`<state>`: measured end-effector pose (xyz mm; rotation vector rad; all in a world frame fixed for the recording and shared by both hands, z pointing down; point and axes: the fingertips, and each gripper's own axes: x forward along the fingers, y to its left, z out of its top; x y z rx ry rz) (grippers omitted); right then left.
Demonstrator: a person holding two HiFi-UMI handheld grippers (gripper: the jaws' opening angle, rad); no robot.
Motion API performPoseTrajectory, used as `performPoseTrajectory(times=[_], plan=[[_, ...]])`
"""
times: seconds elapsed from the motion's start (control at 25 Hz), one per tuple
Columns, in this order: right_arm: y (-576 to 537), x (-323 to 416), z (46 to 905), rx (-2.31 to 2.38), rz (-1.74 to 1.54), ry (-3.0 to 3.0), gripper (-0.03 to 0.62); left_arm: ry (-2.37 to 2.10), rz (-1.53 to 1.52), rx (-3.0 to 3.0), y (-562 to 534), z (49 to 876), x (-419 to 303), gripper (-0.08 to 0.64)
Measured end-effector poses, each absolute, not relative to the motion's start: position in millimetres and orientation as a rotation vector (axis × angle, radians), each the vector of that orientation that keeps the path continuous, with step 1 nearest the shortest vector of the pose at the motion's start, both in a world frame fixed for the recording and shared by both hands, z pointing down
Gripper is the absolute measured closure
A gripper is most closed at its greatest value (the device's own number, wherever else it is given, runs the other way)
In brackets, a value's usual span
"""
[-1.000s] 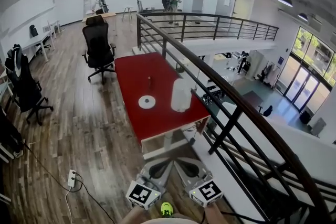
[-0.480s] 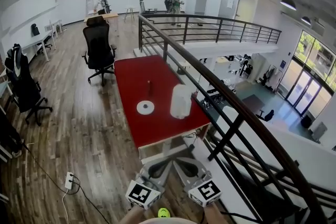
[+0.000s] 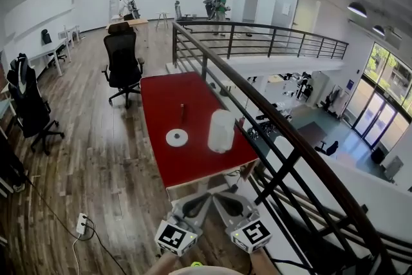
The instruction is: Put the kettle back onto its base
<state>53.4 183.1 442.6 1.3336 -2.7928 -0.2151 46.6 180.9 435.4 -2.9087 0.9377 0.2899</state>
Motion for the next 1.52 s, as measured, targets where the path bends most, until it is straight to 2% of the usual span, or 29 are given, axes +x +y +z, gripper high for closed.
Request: performPoseTrajectory(times=[0.56,0.76,1.0,1.52], plan=[[159,63,452,1.307,-0.159,-2.804,0.584,0.996,0.285,-2.909,156,442,56,0.569],[153,62,457,1.296,-0.144,-2.802,0.584,0.976,0.197,-2.912,149,457,55,0.569],[136,61,456,1.289,-0.123,-2.791,0.584,1.005,0.297,-2.937,134,447,54,0.569],[71,63,449,1.326,-0.125,-2.752,0.584,0.962,0.297,-2.938,68,437,55,0.569]])
